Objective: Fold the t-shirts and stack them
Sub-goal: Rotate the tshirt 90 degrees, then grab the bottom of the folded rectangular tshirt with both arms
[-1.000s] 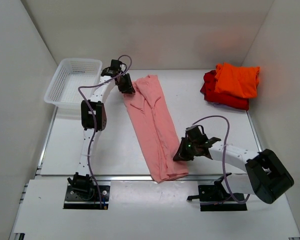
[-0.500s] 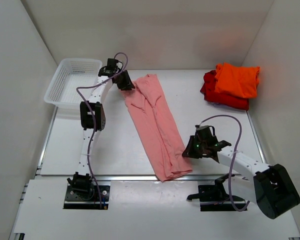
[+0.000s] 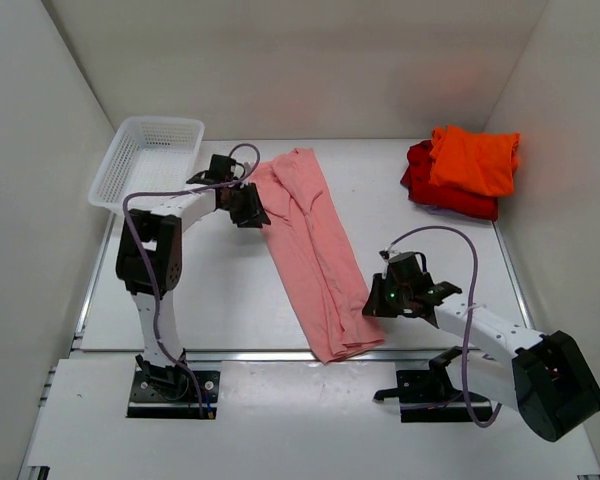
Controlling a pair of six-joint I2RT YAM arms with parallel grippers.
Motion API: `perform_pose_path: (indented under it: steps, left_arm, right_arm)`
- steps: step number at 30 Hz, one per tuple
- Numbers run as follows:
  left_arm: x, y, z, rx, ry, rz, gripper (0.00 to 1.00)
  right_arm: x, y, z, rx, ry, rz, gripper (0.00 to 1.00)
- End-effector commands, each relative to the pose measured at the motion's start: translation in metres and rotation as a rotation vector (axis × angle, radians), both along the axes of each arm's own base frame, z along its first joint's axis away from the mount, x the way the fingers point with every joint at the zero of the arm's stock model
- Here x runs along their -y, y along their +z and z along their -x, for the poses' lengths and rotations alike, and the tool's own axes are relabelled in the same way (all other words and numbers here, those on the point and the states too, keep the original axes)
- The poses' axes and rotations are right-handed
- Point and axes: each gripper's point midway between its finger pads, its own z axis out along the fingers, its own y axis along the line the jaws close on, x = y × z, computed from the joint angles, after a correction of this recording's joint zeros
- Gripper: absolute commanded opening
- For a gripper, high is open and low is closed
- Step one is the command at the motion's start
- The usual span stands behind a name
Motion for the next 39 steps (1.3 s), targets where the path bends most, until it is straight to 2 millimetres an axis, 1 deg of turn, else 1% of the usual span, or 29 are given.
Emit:
perform_pose_path:
  steps: [1, 2, 5, 6, 7, 8, 9, 10, 13, 14, 15, 16, 17, 20, 21, 23, 25, 26, 28, 29, 31, 32, 33, 34, 35, 36, 37, 38, 39]
  left_arm:
    - [0.000, -0.033, -0.007, -0.005, 0.009, -0.011, 0.42]
    - [-0.003, -0.049, -0.006, -0.033, 0.009, -0.039, 0.43]
    - [0.009, -0.061, -0.027, -0.036, 0.001, -0.057, 0.43]
    - [0.008, -0.076, -0.030, -0.066, 0.003, -0.062, 0.43]
    - [0.013, -0.069, -0.043, -0.044, 0.004, -0.067, 0.43]
    - [0.013, -0.073, -0.057, -0.050, 0.008, -0.082, 0.43]
    - [0.014, -0.087, -0.063, -0.063, 0.000, -0.107, 0.43]
    - [0.017, -0.069, -0.082, -0.033, 0.010, -0.103, 0.43]
    - [0.013, -0.068, -0.124, -0.025, 0.034, -0.121, 0.43]
    - [0.014, -0.064, -0.140, -0.010, 0.045, -0.107, 0.42]
    - [0.009, -0.083, -0.145, -0.045, 0.058, -0.092, 0.43]
    - [0.009, -0.075, -0.156, -0.036, 0.078, -0.052, 0.43]
    - [-0.001, -0.055, -0.170, 0.004, 0.099, -0.022, 0.43]
    - [-0.002, -0.054, -0.158, -0.038, 0.076, -0.008, 0.43]
    - [-0.008, -0.043, -0.157, -0.022, 0.070, -0.031, 0.42]
    - [-0.001, -0.018, -0.152, 0.013, 0.037, -0.040, 0.43]
    - [0.002, 0.032, -0.145, 0.072, 0.005, -0.025, 0.44]
    - [0.007, 0.038, -0.134, 0.052, -0.015, -0.035, 0.46]
    - [0.008, 0.070, -0.106, 0.048, -0.060, -0.090, 0.48]
    - [0.010, 0.084, -0.095, 0.073, -0.087, -0.137, 0.48]
    - [0.019, 0.074, -0.056, -0.009, -0.164, -0.228, 0.40]
    - [0.022, 0.098, -0.029, 0.009, -0.198, -0.263, 0.40]
    - [0.030, 0.052, 0.001, -0.091, -0.249, -0.291, 0.40]
    - [0.033, 0.042, 0.030, -0.084, -0.254, -0.223, 0.40]
    - [0.025, 0.030, 0.081, -0.173, -0.236, -0.151, 0.41]
    - [0.034, 0.060, 0.079, -0.030, -0.228, -0.022, 0.52]
    - [0.020, 0.023, 0.105, -0.111, -0.177, 0.006, 0.79]
    - [0.014, 0.012, 0.135, -0.138, -0.177, 0.035, 0.98]
    - [0.013, 0.019, 0.148, -0.123, -0.190, 0.076, 0.99]
  right_arm:
    - [-0.010, -0.001, 0.007, -0.005, 0.081, 0.025, 0.03]
    - [-0.009, -0.005, 0.009, -0.011, 0.084, 0.034, 0.03]
    - [-0.010, -0.018, 0.019, -0.060, 0.096, 0.049, 0.03]
    - [-0.012, -0.021, 0.023, -0.075, 0.104, 0.044, 0.03]
    - [-0.014, -0.025, 0.028, -0.095, 0.115, 0.042, 0.03]
    - [-0.017, -0.028, 0.030, -0.110, 0.123, 0.033, 0.03]
    - [-0.024, -0.031, 0.035, -0.117, 0.158, 0.018, 0.03]
    - [-0.030, -0.030, 0.037, -0.117, 0.176, 0.007, 0.03]
    - [-0.047, -0.037, 0.047, -0.154, 0.252, 0.004, 0.03]
    - [-0.052, -0.038, 0.043, -0.154, 0.268, 0.017, 0.03]
    - [-0.055, -0.043, 0.048, -0.183, 0.302, 0.028, 0.03]
    - [-0.060, -0.043, 0.046, -0.188, 0.317, 0.035, 0.03]
    - [-0.062, -0.044, 0.045, -0.190, 0.329, 0.038, 0.02]
    - [-0.062, -0.040, 0.032, -0.167, 0.334, 0.051, 0.03]
    - [-0.063, -0.035, 0.026, -0.140, 0.342, 0.050, 0.05]
    - [-0.061, -0.023, 0.012, -0.091, 0.341, 0.050, 0.10]
    - [-0.062, 0.001, -0.008, -0.014, 0.335, 0.026, 0.20]
    - [-0.055, 0.004, -0.012, -0.003, 0.332, 0.035, 0.25]
    - [-0.059, 0.040, -0.032, 0.089, 0.307, -0.016, 0.37]
    - [-0.055, 0.048, -0.036, 0.104, 0.279, -0.019, 0.44]
    - [-0.051, 0.059, -0.041, 0.109, 0.220, -0.033, 0.52]
    - [-0.046, 0.059, -0.038, 0.089, 0.204, -0.039, 0.56]
    - [-0.043, 0.055, -0.032, 0.041, 0.176, -0.045, 0.59]
    - [-0.044, 0.053, -0.024, 0.018, 0.169, -0.064, 0.60]
    - [-0.043, 0.046, -0.014, -0.017, 0.149, -0.078, 0.61]
    - [-0.039, 0.036, -0.005, -0.046, 0.136, -0.081, 0.61]
    - [-0.040, 0.037, 0.000, -0.054, 0.124, -0.101, 0.61]
    - [-0.039, 0.031, 0.009, -0.082, 0.105, -0.123, 0.62]
    - [-0.036, 0.022, 0.020, -0.109, 0.098, -0.130, 0.62]
